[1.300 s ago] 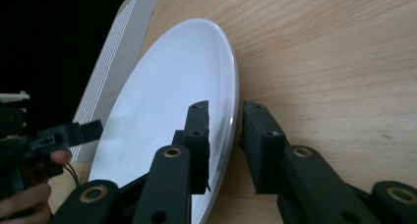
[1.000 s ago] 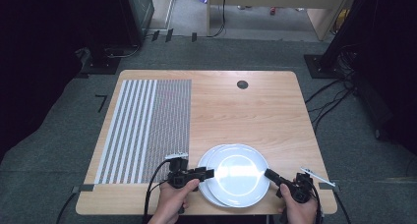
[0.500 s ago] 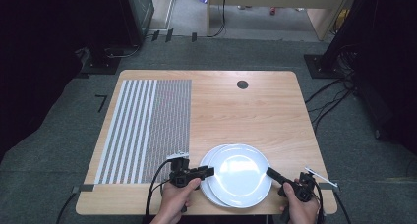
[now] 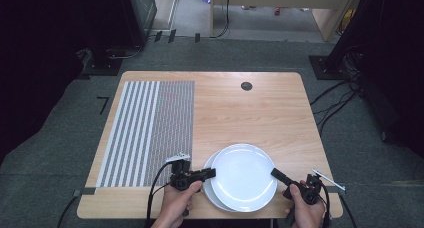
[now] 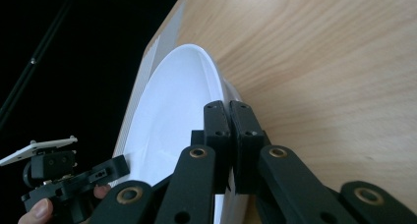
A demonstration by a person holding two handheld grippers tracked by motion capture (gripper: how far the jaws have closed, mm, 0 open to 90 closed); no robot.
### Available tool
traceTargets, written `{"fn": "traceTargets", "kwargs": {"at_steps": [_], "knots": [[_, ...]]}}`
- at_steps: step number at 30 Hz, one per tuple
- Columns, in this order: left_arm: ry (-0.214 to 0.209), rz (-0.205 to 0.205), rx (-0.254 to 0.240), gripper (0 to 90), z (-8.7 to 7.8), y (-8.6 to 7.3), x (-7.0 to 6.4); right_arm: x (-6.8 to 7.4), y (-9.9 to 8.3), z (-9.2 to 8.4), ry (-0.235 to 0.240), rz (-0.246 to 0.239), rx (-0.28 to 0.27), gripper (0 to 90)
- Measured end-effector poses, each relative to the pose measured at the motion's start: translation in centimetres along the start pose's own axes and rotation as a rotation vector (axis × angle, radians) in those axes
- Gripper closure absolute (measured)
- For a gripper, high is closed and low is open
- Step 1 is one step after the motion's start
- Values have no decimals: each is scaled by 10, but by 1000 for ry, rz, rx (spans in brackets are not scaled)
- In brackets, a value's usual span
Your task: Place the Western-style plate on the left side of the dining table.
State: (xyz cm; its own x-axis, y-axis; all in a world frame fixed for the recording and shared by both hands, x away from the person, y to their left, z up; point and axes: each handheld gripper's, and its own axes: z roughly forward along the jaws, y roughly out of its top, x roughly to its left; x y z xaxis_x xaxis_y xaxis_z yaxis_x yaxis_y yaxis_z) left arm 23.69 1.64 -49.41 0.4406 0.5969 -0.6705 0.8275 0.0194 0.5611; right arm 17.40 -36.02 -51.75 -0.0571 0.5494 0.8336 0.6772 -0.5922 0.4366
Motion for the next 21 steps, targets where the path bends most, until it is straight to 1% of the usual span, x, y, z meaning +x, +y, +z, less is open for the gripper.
{"fn": "traceTargets", "kwargs": {"at_steps": [1, 2, 3, 4, 5, 6, 8, 9, 13, 14, 15, 16, 17, 18, 19, 21], "knots": [[9, 4, -12, 797, -4, 3, -1, 7, 2, 2, 2, -15, -1, 882], [9, 4, -12, 797, -4, 3, -1, 7, 2, 2, 2, -15, -1, 882], [19, 7, -23, 796, -9, 7, 0, 13, 4, 6, 4, -27, -2, 882], [19, 7, -23, 796, -9, 7, 0, 13, 4, 6, 4, -27, -2, 882], [24, 6, -29, 797, -12, 8, 1, 19, 6, 11, 9, -31, 1, 882], [34, 12, -41, 797, -19, 12, 2, 22, 6, 14, 14, -34, 2, 882], [39, 10, -50, 798, -22, 14, 3, 25, 7, 17, 18, -35, 4, 882], [47, 12, -58, 798, -26, 17, 4, 27, 7, 20, 22, -35, 8, 882], [64, 3, -88, 802, -39, 25, 9, 38, 10, 35, 40, -38, 20, 882], [68, 0, -94, 802, -41, 27, 10, 42, 11, 40, 46, -42, 24, 882], [80, -4, -106, 802, -47, 31, 14, 48, 14, 47, 50, -49, 31, 882], [80, -4, -106, 801, -47, 31, 14, 48, 14, 47, 50, -49, 31, 882], [84, -5, -110, 801, -50, 34, 16, 52, 15, 52, 51, -57, 36, 882], [87, -10, -117, 801, -54, 37, 18, 60, 18, 62, 57, -71, 48, 882], [91, -10, -121, 801, -57, 38, 20, 60, 18, 62, 57, -71, 48, 882], [102, -12, -129, 800, -63, 42, 25, 66, 20, 70, 62, -83, 56, 882]]}}
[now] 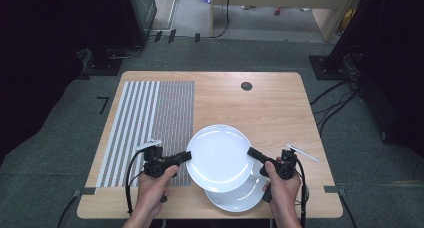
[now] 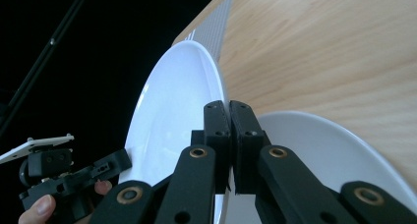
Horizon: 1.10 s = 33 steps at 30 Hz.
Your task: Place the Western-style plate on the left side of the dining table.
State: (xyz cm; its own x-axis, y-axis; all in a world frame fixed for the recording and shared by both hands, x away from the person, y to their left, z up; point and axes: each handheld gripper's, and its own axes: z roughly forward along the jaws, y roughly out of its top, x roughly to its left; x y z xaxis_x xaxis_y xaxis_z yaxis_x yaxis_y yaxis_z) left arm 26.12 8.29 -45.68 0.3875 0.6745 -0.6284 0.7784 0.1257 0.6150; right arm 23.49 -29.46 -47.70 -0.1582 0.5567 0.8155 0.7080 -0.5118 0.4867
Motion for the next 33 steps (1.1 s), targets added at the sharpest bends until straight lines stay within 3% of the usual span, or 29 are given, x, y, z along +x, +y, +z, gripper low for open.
{"fn": "traceTargets", "kwargs": {"at_steps": [7, 25, 33], "knots": [[43, -22, -25, 800, -20, 15, 24, 18, 4, 41, 17, -8, 50, 882], [120, -83, -80, 803, -57, 41, 71, 50, 10, 117, 50, -47, 126, 882], [149, -107, -98, 803, -66, 45, 89, 58, 8, 147, 56, -44, 158, 882]]}}
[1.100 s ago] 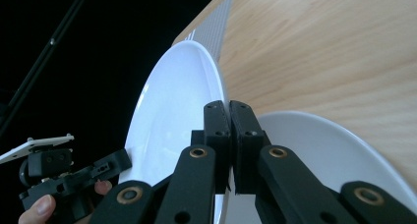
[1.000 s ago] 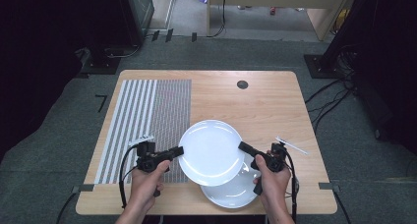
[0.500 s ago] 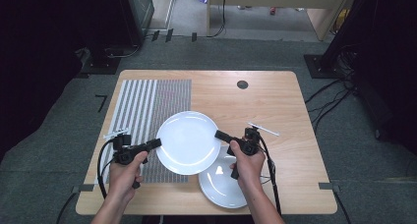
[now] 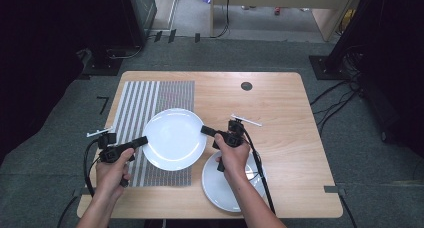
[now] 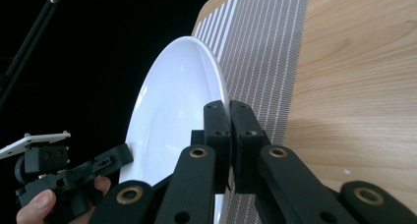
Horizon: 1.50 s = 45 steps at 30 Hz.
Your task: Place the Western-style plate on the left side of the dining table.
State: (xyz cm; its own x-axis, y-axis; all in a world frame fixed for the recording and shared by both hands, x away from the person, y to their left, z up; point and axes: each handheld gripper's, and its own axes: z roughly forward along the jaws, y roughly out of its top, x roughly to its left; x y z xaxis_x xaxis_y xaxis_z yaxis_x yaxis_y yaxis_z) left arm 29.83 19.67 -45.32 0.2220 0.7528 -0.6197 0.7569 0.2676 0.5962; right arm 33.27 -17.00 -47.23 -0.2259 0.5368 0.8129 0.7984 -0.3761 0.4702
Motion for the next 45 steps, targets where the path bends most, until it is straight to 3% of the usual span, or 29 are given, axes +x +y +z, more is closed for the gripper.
{"fn": "traceTargets", "kwargs": {"at_steps": [18, 29, 45], "knots": [[72, -43, -27, 796, -2, 17, 38, 9, 11, 54, -14, -27, 47, 881], [124, -71, -45, 792, 3, 23, 58, 6, 17, 91, -21, -30, 65, 878], [168, -126, -51, 794, 17, 30, 80, -5, 22, 124, -41, -23, 69, 874]]}}
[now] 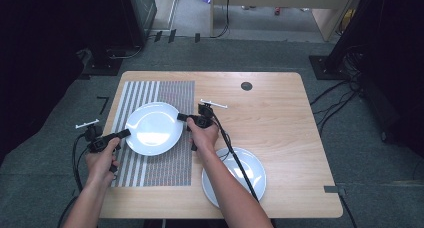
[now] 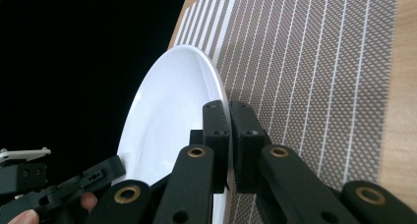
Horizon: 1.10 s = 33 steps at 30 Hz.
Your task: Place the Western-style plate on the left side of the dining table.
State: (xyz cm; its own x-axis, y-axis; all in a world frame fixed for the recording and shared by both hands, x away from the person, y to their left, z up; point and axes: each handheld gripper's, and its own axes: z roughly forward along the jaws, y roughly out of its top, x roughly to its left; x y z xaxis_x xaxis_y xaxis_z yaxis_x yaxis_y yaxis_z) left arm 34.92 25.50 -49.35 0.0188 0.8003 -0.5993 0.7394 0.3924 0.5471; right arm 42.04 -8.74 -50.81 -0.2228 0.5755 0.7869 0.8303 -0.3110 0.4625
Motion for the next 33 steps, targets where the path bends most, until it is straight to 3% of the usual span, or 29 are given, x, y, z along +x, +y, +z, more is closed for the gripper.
{"fn": "traceTargets", "kwargs": {"at_steps": [13, 21, 30, 33], "knots": [[58, 5, -18, 793, 14, 10, 2, -11, 1, 20, -33, 26, -19, 862], [73, 4, 0, 787, 23, 8, 4, -9, 2, 22, -63, -4, -28, 860], [103, 94, 5, 755, 30, 2, 0, -11, 0, 23, -122, -64, -21, 842], [109, 142, -10, 673, 30, -1, -4, -12, -3, 24, -159, -118, -4, 798]]}}
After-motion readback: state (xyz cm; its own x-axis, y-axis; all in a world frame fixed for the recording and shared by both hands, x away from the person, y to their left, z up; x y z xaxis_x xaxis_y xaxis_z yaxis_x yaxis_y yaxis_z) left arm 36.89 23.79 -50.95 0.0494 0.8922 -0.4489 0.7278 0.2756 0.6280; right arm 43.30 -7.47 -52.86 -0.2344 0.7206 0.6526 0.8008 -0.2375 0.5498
